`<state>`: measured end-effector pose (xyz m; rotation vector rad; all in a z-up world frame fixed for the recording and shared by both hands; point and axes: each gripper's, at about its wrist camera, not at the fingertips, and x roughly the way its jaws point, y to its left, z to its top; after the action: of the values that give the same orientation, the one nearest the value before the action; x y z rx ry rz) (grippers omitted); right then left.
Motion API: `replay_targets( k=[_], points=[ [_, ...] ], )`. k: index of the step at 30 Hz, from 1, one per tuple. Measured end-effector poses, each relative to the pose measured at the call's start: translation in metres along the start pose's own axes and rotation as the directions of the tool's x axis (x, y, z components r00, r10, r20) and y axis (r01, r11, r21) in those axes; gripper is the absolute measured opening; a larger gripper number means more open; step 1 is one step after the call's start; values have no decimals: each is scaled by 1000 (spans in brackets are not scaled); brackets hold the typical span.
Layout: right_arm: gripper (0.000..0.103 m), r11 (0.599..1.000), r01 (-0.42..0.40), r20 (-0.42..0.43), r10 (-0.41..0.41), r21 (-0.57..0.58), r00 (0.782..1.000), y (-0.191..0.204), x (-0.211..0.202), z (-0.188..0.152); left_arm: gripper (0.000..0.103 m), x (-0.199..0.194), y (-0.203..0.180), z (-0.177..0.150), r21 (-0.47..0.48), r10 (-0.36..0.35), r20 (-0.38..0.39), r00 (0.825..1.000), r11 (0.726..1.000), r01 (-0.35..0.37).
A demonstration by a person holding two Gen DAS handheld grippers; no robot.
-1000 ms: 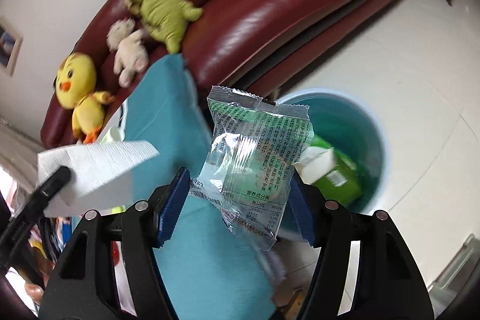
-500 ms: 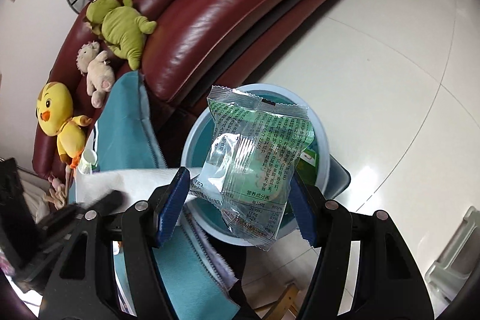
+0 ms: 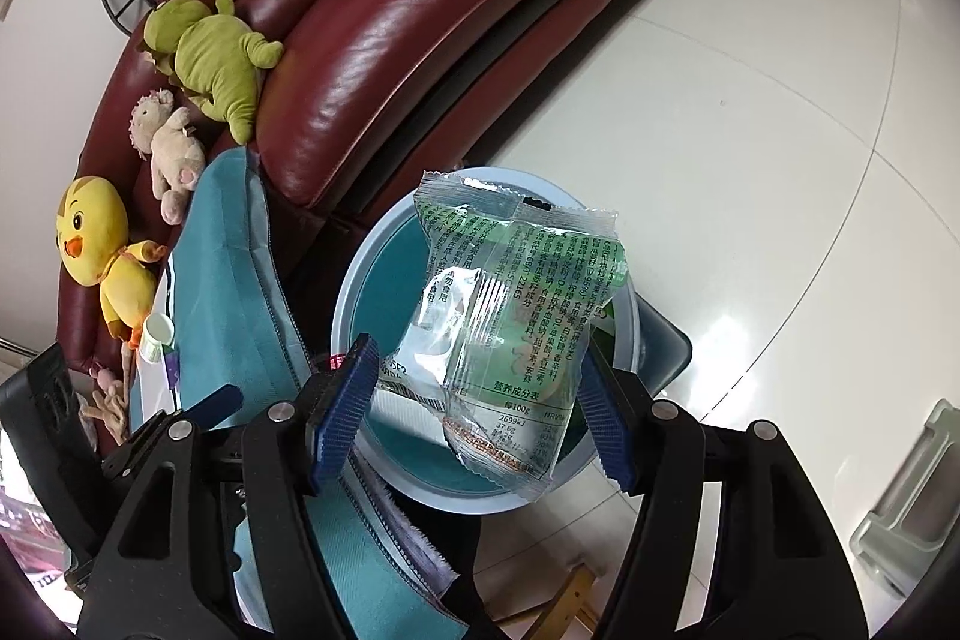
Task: Collect trash
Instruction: 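Open both tools over the teal bin, dropping tissue and wrapper, then move both tools back over the table toward the plastic bags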
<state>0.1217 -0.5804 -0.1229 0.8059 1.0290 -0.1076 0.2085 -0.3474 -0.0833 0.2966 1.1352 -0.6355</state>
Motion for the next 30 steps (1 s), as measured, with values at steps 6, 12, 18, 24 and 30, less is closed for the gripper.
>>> replay_targets(
  k=[6,12,18,24,30],
  points=[
    [64,1000,4,-27,-5,-25,1000,11,9,0,89,-11,14,-13,-37,-11,7,1000,999,11],
    [72,998,1,-84,-7,-69,996,29,26,-5,92,-22,32,-27,-85,-27,12,1000,996,28],
    [73,999,25,-115,-30,-48,993,32,34,-12,92,-30,41,-33,-107,-43,19,999,993,44],
    [81,997,70,-102,-70,-13,992,25,23,-15,92,-45,43,-40,-116,-49,47,998,992,54],
    [84,995,101,-105,-100,3,989,26,12,-25,94,-62,46,-48,-131,-55,69,996,989,64]
  ],
)
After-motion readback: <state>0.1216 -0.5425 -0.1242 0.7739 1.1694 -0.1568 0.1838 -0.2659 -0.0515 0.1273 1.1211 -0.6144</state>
